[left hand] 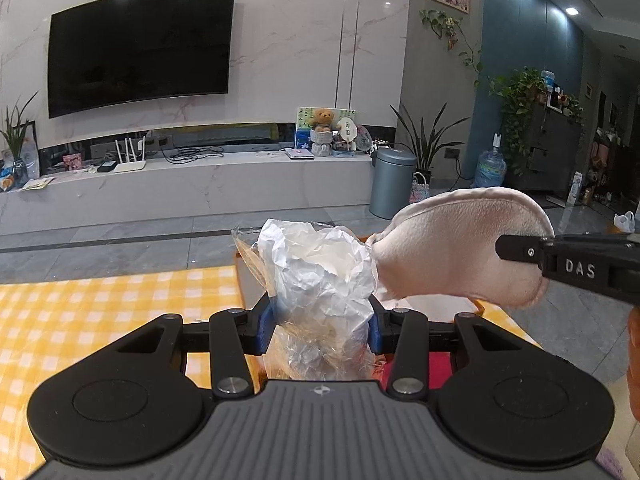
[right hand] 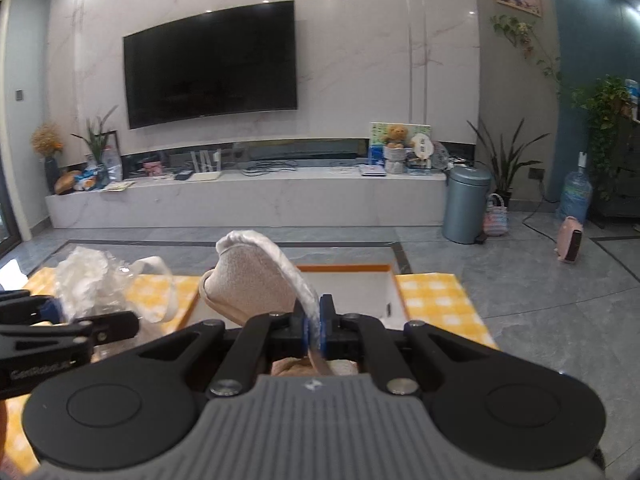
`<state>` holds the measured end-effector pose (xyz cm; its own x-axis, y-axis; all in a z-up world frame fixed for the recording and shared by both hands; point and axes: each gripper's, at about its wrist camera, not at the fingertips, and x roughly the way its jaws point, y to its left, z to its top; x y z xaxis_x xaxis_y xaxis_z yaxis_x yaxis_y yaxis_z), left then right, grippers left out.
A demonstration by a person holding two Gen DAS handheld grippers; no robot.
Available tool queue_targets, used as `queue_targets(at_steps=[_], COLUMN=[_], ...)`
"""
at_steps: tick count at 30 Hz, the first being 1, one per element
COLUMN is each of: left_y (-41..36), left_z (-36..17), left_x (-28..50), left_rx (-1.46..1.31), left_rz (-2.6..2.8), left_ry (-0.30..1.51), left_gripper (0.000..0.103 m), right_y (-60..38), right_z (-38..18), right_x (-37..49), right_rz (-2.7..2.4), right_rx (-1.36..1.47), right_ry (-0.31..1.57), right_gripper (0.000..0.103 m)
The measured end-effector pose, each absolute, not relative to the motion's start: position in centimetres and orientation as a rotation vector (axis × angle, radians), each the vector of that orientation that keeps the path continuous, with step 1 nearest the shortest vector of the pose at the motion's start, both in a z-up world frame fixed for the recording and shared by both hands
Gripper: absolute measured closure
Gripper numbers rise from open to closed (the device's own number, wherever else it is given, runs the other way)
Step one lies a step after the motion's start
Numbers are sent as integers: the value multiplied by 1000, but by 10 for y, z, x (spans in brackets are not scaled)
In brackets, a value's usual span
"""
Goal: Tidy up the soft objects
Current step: 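Carry the plastic bag and insole over the orange box and open both grippers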
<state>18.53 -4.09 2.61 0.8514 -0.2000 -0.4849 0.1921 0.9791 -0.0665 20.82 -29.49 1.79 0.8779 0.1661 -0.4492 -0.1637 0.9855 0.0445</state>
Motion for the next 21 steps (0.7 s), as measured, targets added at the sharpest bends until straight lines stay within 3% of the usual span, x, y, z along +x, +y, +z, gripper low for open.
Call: queue_targets(at_steps=[8, 21], left_y=[-45, -50], left_z=[16, -2], left_x=[214, 249], left_rx=[15, -1], left_rz=[-201, -215], left_ry=[510, 546], left_gripper=[54, 54], right_y=[-299, -290], right_z=[1, -73], right_x=[275, 365], right_rz=[94, -9], right_rx=[-35, -165], right_ry=[525, 724], right_gripper=[100, 100])
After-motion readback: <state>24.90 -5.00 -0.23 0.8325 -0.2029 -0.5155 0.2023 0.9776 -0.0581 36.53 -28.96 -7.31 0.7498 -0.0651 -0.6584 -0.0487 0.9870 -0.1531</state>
